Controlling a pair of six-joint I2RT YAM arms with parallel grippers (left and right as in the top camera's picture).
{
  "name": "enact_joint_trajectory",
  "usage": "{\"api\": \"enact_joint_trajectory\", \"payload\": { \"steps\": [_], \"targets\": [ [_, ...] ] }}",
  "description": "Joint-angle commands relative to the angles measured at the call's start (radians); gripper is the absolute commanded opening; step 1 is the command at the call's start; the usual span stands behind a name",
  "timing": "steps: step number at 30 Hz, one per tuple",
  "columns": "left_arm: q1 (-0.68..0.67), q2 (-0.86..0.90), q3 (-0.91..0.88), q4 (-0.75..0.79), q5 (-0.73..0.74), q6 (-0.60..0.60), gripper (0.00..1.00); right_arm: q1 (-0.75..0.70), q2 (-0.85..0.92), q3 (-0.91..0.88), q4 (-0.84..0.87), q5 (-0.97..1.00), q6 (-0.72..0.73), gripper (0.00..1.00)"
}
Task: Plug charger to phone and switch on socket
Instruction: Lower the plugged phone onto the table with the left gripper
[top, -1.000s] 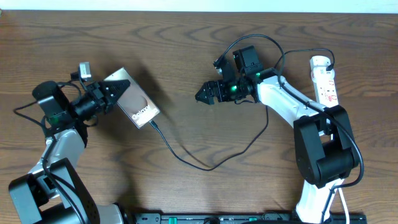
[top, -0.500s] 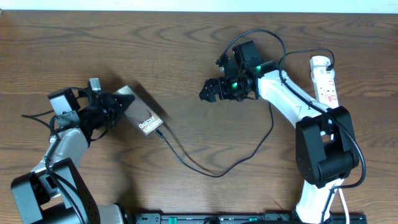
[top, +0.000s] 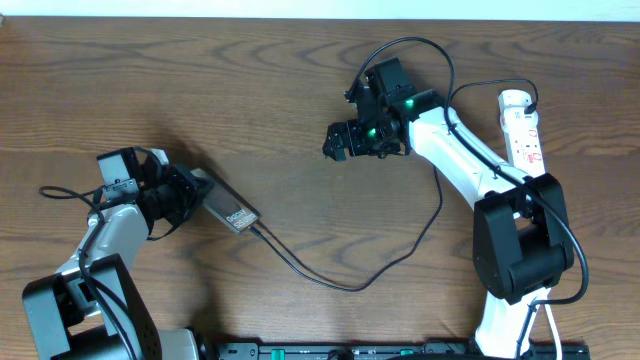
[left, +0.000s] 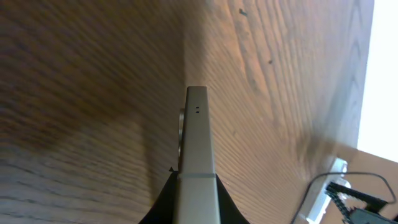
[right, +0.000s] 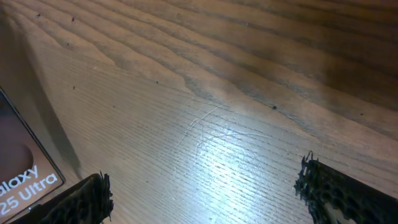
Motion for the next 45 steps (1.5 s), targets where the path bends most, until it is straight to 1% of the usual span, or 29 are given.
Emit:
{"api": "enact_joint_trajectory", "payload": {
  "steps": [1,13,21,22,27,28,29,32,34,38,39,41,45],
  "targets": [
    [-0.002,-0.012,-0.01,-0.028,-0.058,0.013,0.07,0.005,-0.003,0.022,-0.004,0.016,0.0,0.98],
    [-0.002,0.021,-0.06,-0.03,-0.058,0.012,0.07,0.005,-0.003,0.021,-0.004,0.016,0.0,0.98],
    [-0.002,0.021,-0.061,-0.069,-0.058,0.013,0.09,0.005,-0.003,0.021,-0.004,0.016,0.0,0.98],
    [-0.002,0.021,-0.061,-0.072,-0.058,0.013,0.12,0.005,-0.003,0.022,-0.004,0.016,0.0,0.98],
    [-0.002,0.021,-0.061,-0.086,-0.058,0.013,0.17,0.005,-0.003,0.021,-0.004,0.016,0.0,0.98],
    [-0.002,0.021,-0.061,-0.09,-0.058,0.013,0.23,0.005,-0.003,0.021,-0.004,0.016,0.0,0.98],
    [-0.002,0.021,-0.061,-0.096,-0.058,0.014,0.24,0.005,-0.003,0.021,-0.004,0.016,0.0,0.98],
    [-0.002,0.021,-0.061,-0.101,-0.058,0.014,0.25,0.005,-0.003,0.021,-0.004,0.015,0.0,0.98],
    [-0.002,0.021,-0.061,-0.104,-0.058,0.014,0.29,0.005,-0.003,0.021,-0.004,0.016,0.0,0.98],
    [-0.002,0.021,-0.061,-0.105,-0.058,0.014,0.3,0.005,-0.003,0.021,-0.004,0.016,0.0,0.98],
    [-0.002,0.021,-0.061,-0.107,-0.058,0.014,0.34,0.005,-0.003,0.021,-0.004,0.016,0.0,0.98],
    [-0.002,0.021,-0.061,-0.113,-0.058,0.014,0.37,0.005,-0.003,0.021,-0.004,0.015,0.0,0.98],
    [-0.002,0.021,-0.061,-0.122,-0.058,0.021,0.39,0.005,-0.003,0.021,-0.004,0.015,0.0,0.98]
  ]
}}
